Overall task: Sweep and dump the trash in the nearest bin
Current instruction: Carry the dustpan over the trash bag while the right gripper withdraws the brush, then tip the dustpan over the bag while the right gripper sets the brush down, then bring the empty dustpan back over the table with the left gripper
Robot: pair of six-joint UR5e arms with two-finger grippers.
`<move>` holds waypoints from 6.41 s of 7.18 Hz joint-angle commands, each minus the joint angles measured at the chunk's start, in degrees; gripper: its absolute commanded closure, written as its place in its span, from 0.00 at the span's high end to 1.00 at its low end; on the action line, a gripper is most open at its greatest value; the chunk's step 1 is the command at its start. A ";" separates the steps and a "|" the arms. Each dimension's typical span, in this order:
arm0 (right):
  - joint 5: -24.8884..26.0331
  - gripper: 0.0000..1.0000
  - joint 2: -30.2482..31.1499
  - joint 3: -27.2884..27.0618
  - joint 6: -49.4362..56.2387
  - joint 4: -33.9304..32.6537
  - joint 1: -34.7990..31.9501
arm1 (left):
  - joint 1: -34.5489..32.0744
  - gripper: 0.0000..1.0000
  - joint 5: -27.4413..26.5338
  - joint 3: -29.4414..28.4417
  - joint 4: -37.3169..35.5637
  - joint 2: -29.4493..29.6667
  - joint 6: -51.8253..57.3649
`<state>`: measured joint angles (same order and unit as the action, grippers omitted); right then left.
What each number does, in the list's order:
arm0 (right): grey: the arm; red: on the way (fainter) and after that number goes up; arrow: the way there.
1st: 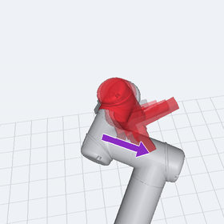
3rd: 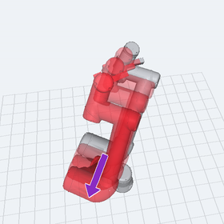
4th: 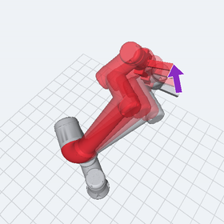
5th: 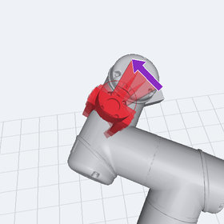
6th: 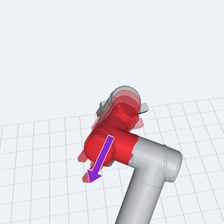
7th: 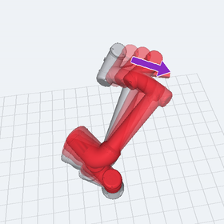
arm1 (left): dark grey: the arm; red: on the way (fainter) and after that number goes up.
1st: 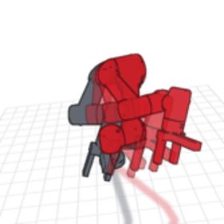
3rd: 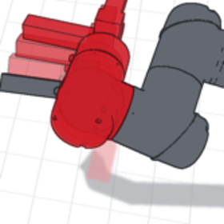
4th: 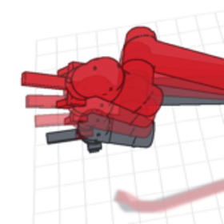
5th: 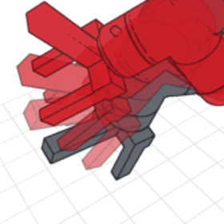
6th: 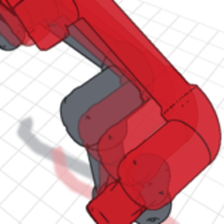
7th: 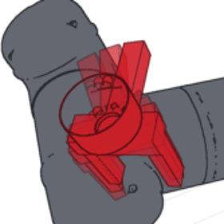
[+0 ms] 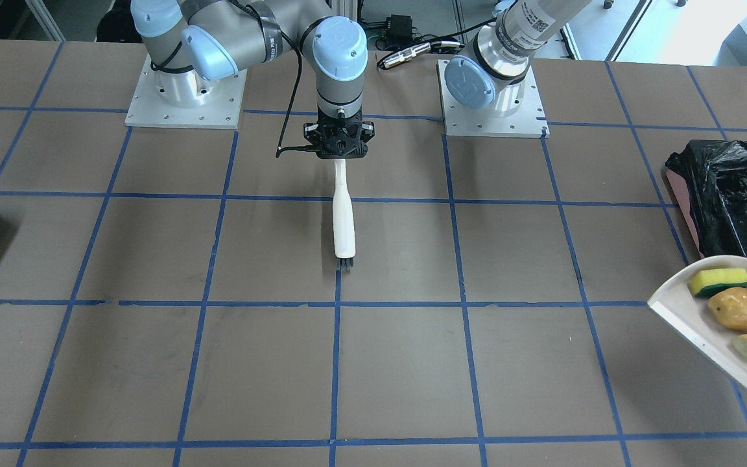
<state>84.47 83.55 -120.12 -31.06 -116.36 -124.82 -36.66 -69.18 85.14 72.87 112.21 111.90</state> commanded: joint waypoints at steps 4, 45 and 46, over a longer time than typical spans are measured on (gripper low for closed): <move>-0.01 0.00 -0.41 -0.12 -0.67 0.08 -0.16 | 13.70 0.00 -3.76 0.03 10.34 -4.10 -0.71; 4.39 1.00 8.55 30.91 27.19 23.72 30.25 | -31.33 0.00 -16.51 -1.04 9.32 -11.22 -67.79; 4.39 1.00 8.64 30.91 27.28 23.72 30.25 | -37.37 0.00 -17.04 -0.07 6.09 -10.96 -76.13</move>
<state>88.85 92.12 -89.19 -3.85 -92.62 -94.62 -67.47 -85.83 83.94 82.00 101.05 45.08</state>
